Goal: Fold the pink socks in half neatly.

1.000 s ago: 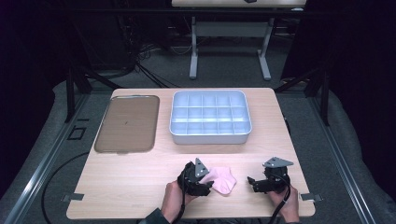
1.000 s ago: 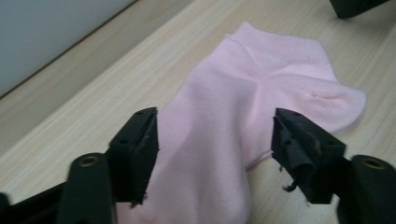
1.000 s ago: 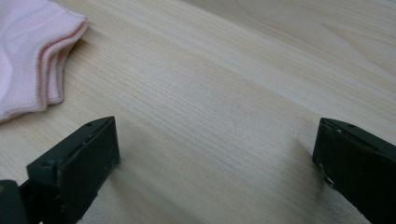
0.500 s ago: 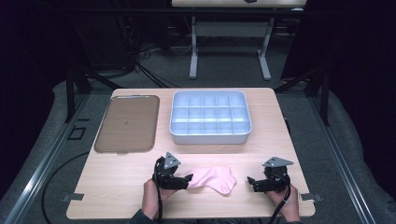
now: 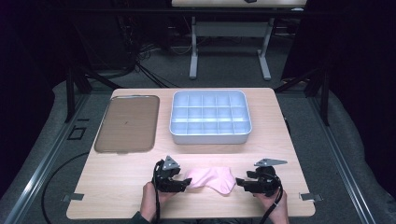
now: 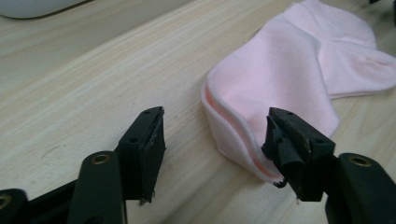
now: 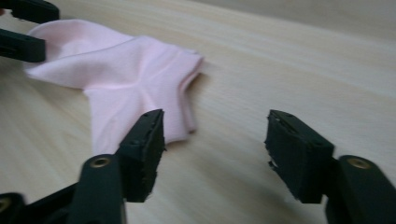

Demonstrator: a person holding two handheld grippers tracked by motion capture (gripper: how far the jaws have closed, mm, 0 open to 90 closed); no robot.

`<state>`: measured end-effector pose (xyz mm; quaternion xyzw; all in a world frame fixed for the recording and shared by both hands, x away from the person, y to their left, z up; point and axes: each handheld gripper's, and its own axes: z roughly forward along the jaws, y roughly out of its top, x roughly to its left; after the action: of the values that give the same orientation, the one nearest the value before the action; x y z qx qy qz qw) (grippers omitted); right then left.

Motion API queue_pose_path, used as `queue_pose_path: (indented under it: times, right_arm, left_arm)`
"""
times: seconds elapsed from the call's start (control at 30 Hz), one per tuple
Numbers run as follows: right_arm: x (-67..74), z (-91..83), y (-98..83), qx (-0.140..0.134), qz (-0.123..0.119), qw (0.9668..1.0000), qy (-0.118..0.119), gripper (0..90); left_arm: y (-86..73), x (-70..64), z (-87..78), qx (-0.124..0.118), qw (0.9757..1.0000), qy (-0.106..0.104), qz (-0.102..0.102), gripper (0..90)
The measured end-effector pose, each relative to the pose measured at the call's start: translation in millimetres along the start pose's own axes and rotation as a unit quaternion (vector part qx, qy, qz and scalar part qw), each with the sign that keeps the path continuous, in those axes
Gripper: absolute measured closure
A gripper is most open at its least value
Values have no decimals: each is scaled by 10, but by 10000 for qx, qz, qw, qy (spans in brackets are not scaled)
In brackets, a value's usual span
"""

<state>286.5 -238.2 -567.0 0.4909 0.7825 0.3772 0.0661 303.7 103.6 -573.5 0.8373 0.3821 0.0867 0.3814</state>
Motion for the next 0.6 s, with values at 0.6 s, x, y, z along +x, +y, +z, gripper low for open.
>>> queue_pose_path:
  times: [0.6]
  right_arm:
    - [342, 237, 52, 343, -896, 9946, -395, 743]
  left_arm:
    - [-22, -68, 30, 172, 9997, -17, 180, 681]
